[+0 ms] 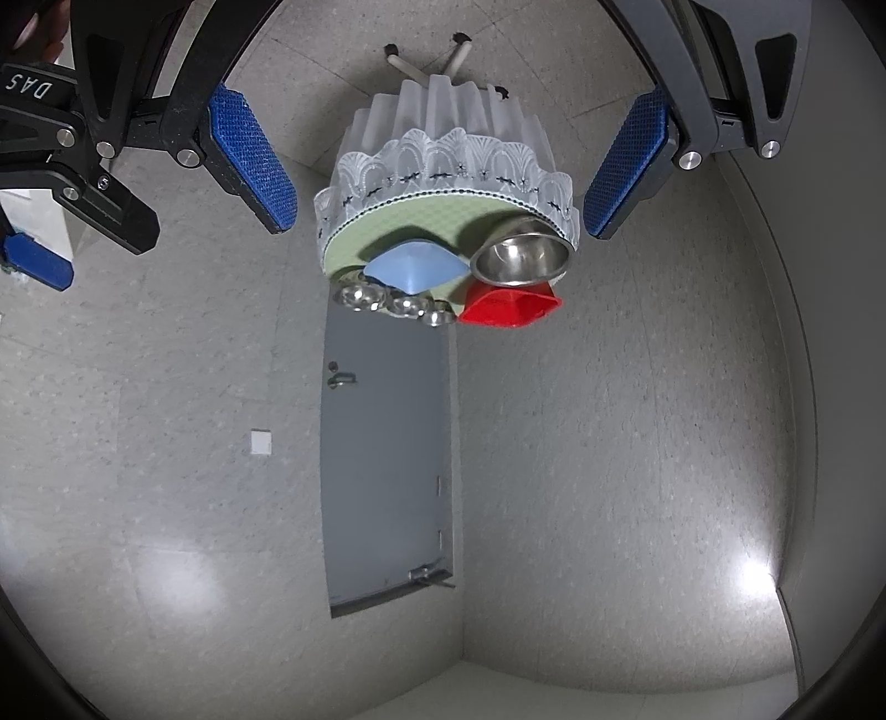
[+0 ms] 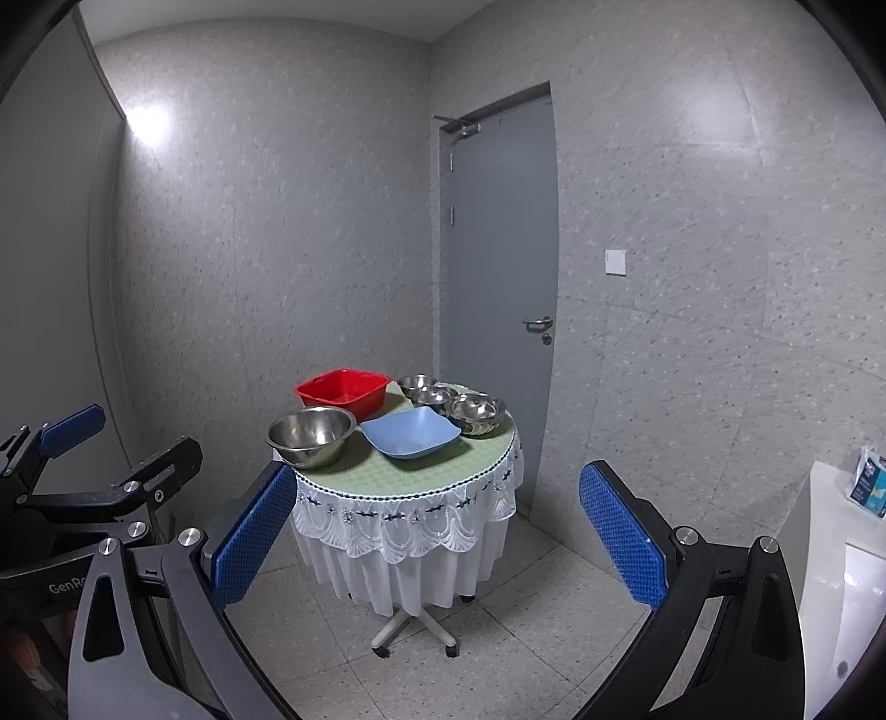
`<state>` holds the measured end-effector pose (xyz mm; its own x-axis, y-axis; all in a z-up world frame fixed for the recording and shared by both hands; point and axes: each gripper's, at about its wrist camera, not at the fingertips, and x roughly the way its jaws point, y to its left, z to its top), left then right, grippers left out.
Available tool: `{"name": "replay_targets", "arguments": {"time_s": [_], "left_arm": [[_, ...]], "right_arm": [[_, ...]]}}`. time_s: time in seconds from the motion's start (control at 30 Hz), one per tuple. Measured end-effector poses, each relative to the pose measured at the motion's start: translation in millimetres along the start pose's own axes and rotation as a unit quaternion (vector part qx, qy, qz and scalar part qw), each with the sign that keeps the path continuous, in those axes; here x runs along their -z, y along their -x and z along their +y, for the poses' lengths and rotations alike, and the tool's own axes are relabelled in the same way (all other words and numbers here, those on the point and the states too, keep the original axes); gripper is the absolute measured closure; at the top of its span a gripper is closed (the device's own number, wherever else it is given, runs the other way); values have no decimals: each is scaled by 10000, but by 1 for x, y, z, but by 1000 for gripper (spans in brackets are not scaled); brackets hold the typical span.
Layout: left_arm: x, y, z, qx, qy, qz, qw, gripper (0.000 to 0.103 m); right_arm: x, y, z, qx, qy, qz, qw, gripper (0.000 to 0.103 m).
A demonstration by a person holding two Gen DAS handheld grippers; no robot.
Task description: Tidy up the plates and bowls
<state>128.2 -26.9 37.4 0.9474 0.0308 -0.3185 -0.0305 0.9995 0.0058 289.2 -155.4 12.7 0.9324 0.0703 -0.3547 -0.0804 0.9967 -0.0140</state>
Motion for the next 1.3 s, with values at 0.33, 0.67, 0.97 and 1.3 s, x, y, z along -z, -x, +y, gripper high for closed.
{"name": "replay_targets", "arguments": {"time_s": [0.33,0.67,0.97,1.3], "left_arm": [[-29,-114,34,85,-12,292,9995,1],[-83,-247,112,332,-161,217,9991,1],[-108,-347,154,97,-8,385,9992,1],[-120,-464,154,-550,211,737,9955,1]], "right_arm": [[-6,-95,18,-3,-129,299,9995,0],[-45,-199,63,111,-296,320,9990,0],[-64,-293,88,-105,-262,551,9981,0],[-76,-423,93,-714,177,906,9932,0]]}}
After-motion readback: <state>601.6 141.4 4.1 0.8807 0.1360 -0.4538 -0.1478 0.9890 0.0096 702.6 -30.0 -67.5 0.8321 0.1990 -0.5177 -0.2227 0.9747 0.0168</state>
